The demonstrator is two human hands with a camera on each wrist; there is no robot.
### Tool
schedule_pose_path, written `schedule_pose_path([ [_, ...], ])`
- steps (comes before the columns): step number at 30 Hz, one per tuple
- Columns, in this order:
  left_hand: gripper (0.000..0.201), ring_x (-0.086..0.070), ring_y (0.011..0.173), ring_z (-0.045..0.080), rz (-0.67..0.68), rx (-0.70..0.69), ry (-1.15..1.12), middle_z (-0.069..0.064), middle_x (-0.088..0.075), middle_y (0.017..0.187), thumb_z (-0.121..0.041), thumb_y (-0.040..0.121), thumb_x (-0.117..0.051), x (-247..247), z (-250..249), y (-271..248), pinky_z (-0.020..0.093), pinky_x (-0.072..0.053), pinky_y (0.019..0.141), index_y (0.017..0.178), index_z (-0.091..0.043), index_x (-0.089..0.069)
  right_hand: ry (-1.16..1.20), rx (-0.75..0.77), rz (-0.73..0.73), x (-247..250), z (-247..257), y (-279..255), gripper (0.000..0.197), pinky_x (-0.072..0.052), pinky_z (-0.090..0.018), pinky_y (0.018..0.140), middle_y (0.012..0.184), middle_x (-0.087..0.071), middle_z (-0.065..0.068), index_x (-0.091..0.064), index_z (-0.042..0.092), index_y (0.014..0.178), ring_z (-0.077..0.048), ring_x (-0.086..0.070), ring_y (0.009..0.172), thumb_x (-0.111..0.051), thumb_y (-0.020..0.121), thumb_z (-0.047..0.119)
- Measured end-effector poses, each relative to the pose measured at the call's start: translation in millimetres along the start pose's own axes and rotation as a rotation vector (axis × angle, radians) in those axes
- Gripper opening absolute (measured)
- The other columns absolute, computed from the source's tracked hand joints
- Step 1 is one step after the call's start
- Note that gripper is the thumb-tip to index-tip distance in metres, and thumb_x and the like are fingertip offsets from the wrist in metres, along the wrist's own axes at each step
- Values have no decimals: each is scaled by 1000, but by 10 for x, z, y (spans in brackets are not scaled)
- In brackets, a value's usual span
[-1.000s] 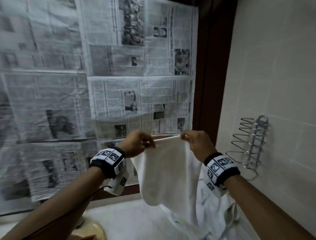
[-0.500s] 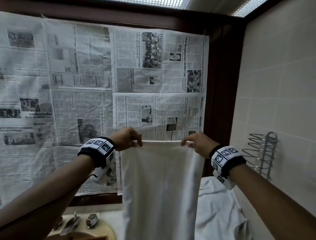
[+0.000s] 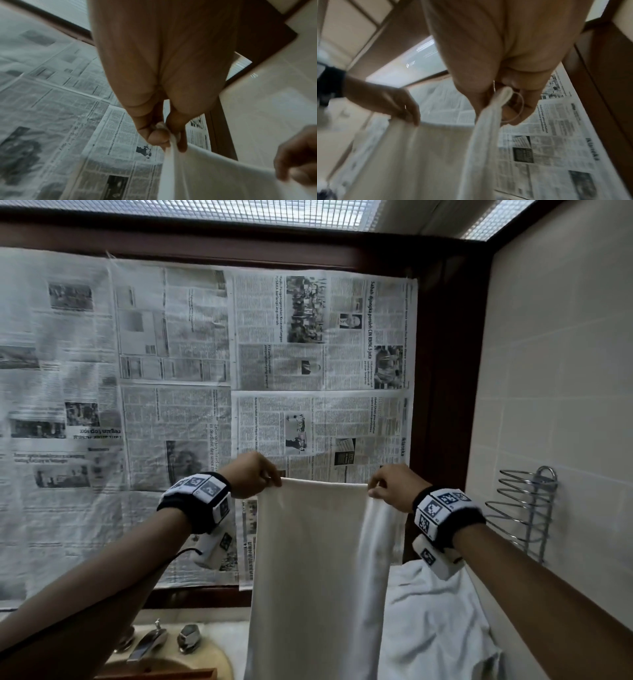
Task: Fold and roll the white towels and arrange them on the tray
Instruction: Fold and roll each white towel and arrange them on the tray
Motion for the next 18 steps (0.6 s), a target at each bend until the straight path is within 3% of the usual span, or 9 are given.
schedule_pose_path([
  [2,19,-55,60,1,3,32,-87,-10,-66,79,-8,94,-61,45,-47,24,20,-52,66,94,-18,-77,84,-7,1,77,60,11,12,-42,-15,65,91,-68,5,-75,18,98,-4,-61,80,-67,91,26],
  [4,19,-63,68,12,12,54,-165,-2,-72,86,-9,93,-62,71,-129,46,26,-58,67,91,-19,-78,154,15,2,148,177,21,12,-42,-13,63,88,-69,8,-76,17,97,-2,-62,80,-69,90,24],
  [6,18,-69,79,23,25,60,-249,0,-75,91,-12,91,-65,59,-211,81,38,-61,77,88,-22,-80,190,47,-8,212,314,41,10,-41,-11,61,86,-70,9,-77,17,96,0,-62,77,-71,89,21],
  [8,16,-70,92,29,33,57,-357,2,-75,95,-11,90,-68,29,-311,99,43,-59,85,88,-21,-80,204,64,-23,233,410,85,12,-41,-10,62,91,-73,4,-78,15,98,-2,-62,79,-71,89,19],
  [10,16,-69,98,30,47,38,-462,6,-74,99,-6,90,-67,-16,-425,113,41,-58,89,92,-16,-80,213,73,-33,230,501,112,15,-46,-14,71,99,-73,1,-77,12,102,-9,-65,89,-65,93,17],
  [12,21,-69,96,25,54,18,-495,6,-74,101,-1,91,-63,-64,-518,127,36,-58,89,97,-13,-78,252,72,-7,178,559,135,22,-52,-27,88,110,-72,-3,-76,11,106,-20,-65,102,-56,96,8],
  [14,23,-68,92,21,64,8,-525,8,-74,103,3,92,-60,-117,-591,119,30,-58,85,102,-11,-76,285,83,47,98,623,126,36,-49,-34,99,118,-69,-6,-74,10,110,-23,-62,110,-46,94,-6],
  [16,18,-69,89,18,76,-1,-563,9,-74,100,-2,91,-63,-174,-610,116,23,-57,78,103,-8,-76,280,99,85,27,660,124,42,-50,-30,96,117,-68,-6,-71,9,115,-17,-62,106,-43,92,-11],
  [18,18,-71,88,19,89,-9,-614,9,-75,96,-15,89,-70,-219,-606,95,23,-57,78,102,-4,-75,328,94,102,-17,647,129,33,-55,-24,83,101,-70,-3,-69,8,117,-12,-64,89,-50,94,-7],
])
Point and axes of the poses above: each hand's wrist, its own y-axis towards the middle knuckle, its own x-axis out of the back of the hand, z = x × y, the point moved 8 cm from there along y, towards the middle knuckle
